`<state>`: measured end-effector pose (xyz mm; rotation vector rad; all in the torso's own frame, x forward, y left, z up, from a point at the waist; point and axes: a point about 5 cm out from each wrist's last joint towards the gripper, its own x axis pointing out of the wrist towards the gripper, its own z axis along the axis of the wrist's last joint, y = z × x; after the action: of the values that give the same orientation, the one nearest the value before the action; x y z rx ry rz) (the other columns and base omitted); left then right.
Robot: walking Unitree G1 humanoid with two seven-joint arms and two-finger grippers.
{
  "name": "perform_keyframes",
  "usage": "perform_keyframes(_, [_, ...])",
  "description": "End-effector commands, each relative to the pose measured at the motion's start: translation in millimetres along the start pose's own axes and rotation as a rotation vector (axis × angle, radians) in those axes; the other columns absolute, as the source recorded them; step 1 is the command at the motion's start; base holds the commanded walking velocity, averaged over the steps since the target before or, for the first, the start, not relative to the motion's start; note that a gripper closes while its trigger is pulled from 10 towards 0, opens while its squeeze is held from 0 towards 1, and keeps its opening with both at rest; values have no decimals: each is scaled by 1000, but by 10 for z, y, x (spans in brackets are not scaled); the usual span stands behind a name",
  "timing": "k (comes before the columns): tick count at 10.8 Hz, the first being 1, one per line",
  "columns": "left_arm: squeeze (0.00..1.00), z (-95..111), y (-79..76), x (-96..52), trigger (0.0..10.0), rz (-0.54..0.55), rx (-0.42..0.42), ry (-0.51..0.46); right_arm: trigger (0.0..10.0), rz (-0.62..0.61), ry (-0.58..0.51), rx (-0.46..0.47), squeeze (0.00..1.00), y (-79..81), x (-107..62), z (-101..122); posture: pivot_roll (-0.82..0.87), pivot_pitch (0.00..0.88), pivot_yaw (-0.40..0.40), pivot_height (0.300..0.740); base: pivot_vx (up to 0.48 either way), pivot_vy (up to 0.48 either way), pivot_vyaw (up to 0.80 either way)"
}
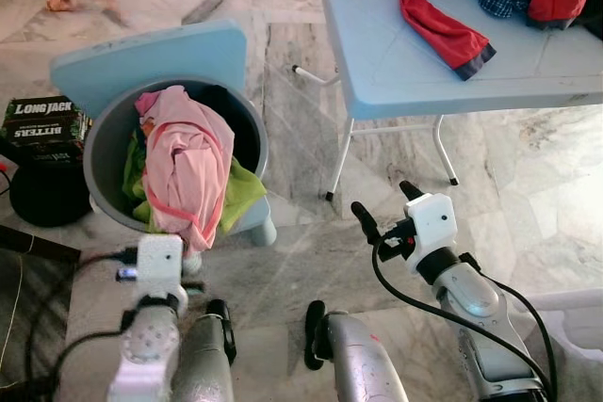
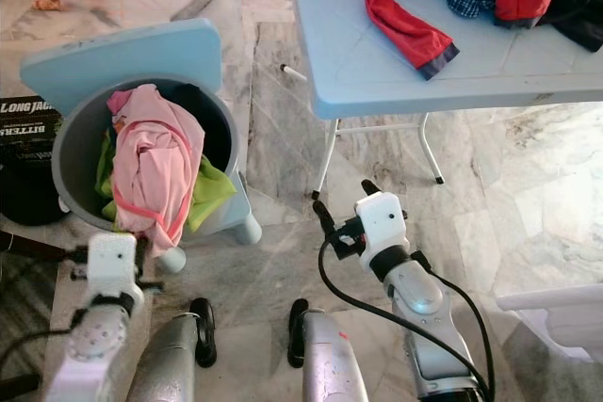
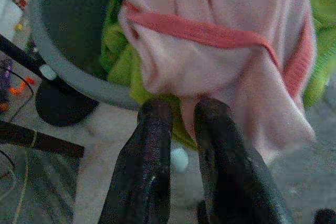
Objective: Hang hanger
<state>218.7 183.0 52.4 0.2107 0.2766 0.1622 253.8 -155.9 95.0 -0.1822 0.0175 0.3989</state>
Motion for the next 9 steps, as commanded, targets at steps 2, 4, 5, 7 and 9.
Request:
perform_keyframes(2, [1000, -31, -8, 34, 10000, -2, 0, 16, 10000, 8, 28, 1, 0, 11, -30, -74, -52, 293, -105, 740, 0, 0, 0])
perform_keyframes(4, [1000, 52, -71, 100, 10000, -26, -6, -6, 10000, 6, 28, -4, 0, 7, -29, -74, -52, 293, -105, 740, 0, 0, 0])
perform_keyframes(5, [1000, 67, -97, 117, 10000, -43, -13, -8, 10000, 5, 29, -4, 0, 9, -29, -77, -59, 292, -102, 740, 0, 0, 0])
perform_keyframes(7, [1000, 57, -127, 145, 10000, -75, -3, 8, 10000, 8, 30, -7, 0, 25, -30, -80, -58, 294, -102, 740, 0, 0, 0])
perform_keyframes(9, [0, 12, -160, 150, 10000, -108, 21, 40, 10000, 8, 29, -9, 0, 26, -27, -79, -61, 294, -101, 740, 0, 0, 0])
